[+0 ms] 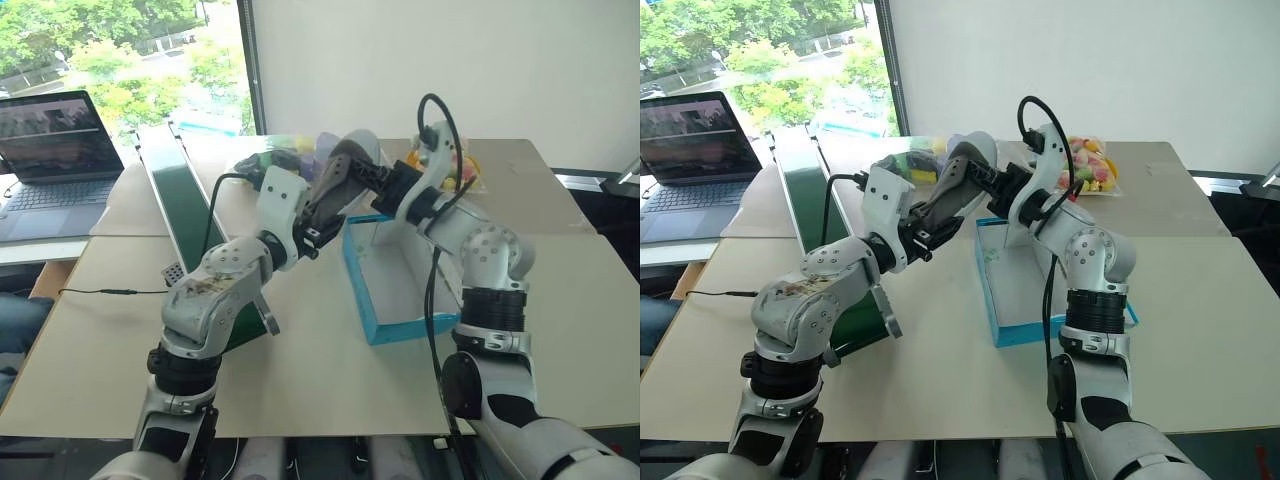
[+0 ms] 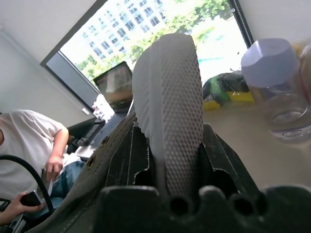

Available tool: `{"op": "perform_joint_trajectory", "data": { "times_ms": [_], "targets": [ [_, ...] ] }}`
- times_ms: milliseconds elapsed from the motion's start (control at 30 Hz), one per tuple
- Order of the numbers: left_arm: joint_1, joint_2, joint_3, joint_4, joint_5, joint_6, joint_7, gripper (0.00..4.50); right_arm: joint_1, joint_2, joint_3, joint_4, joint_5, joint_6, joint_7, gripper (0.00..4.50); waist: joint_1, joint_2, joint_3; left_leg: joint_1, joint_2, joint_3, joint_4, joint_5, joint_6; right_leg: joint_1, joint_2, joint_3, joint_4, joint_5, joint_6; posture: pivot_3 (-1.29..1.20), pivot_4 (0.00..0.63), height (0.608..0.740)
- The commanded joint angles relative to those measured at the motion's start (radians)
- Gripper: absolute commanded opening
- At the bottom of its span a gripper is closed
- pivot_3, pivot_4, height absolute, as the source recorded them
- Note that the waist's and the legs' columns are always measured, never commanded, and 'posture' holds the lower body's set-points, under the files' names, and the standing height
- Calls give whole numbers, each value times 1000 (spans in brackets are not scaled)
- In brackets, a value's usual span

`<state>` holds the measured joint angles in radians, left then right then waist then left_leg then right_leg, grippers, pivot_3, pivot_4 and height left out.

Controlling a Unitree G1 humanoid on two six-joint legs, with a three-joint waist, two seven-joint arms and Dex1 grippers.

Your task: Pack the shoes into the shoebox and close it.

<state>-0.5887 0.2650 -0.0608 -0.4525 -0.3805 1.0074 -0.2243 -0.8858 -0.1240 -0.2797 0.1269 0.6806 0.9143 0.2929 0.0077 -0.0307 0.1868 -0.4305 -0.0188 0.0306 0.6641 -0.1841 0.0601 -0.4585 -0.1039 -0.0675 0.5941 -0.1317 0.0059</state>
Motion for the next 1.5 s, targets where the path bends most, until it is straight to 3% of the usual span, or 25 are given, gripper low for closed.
{"op": "perform_joint_trajectory", "data": {
  "times_ms": [33, 133, 367, 533, 733, 1000, 1167, 1500],
  "targets": [
    [31, 71, 116, -32, 65, 48, 77, 3434, -26, -33, -41, -39, 12, -67, -1, 535, -1, 0, 0, 0, 0, 0, 0, 0, 0, 0, 0, 0, 0, 0, 0, 0, 150, 740],
    [12, 67, 151, -64, 33, 70, 71, 4497, -28, -32, -34, -33, 19, -75, 1, 513, -2, 0, 0, 0, 0, 0, 0, 0, 0, 0, 1, 0, 0, 0, 0, 0, 150, 740],
    [-90, 77, 218, -102, -81, 116, 7, 4500, -35, -42, -25, -26, 26, -93, 15, 494, 0, 0, 0, 0, 0, 0, 0, 0, 0, 0, 1, 1, 0, 0, 0, 0, 150, 740],
    [-165, 189, 274, -129, -245, 233, -125, 4500, -43, -85, -21, -38, 9, -114, 18, 484, -3, 0, 0, 0, 0, 0, 0, 0, 0, 0, 1, 0, 0, 0, 0, 0, 150, 740],
    [-234, 406, 295, -123, -408, 296, -316, 4500, -125, -263, 1, -26, -62, -99, 42, 484, -8, 2, 2, -1, 0, 0, 0, 0, 0, 0, 1, 2, -1, -1, 0, 0, 150, 740],
    [-340, 506, 136, -52, -414, 192, -482, 4500, -95, -587, 319, -34, -273, -10, 236, 477, -6, 2, 2, 0, 0, 0, -1, 0, 0, 1, 3, 3, -3, -5, -7, 0, 150, 740],
    [-388, 499, 63, 13, -363, 119, -509, 4500, -52, -607, 428, -21, -340, -11, 315, 477, -16, 2, 3, 0, 0, 1, 0, 0, 0, 0, 3, 6, -2, -4, -4, 0, 150, 740],
    [-335, 489, 73, -39, -385, 142, -467, 4500, -16, -553, 544, 140, -473, -102, 401, 477, -18, 1, 3, -1, 0, 1, 0, 0, 0, 0, 3, 6, -2, -2, -1, 0, 150, 740]
  ]
}}
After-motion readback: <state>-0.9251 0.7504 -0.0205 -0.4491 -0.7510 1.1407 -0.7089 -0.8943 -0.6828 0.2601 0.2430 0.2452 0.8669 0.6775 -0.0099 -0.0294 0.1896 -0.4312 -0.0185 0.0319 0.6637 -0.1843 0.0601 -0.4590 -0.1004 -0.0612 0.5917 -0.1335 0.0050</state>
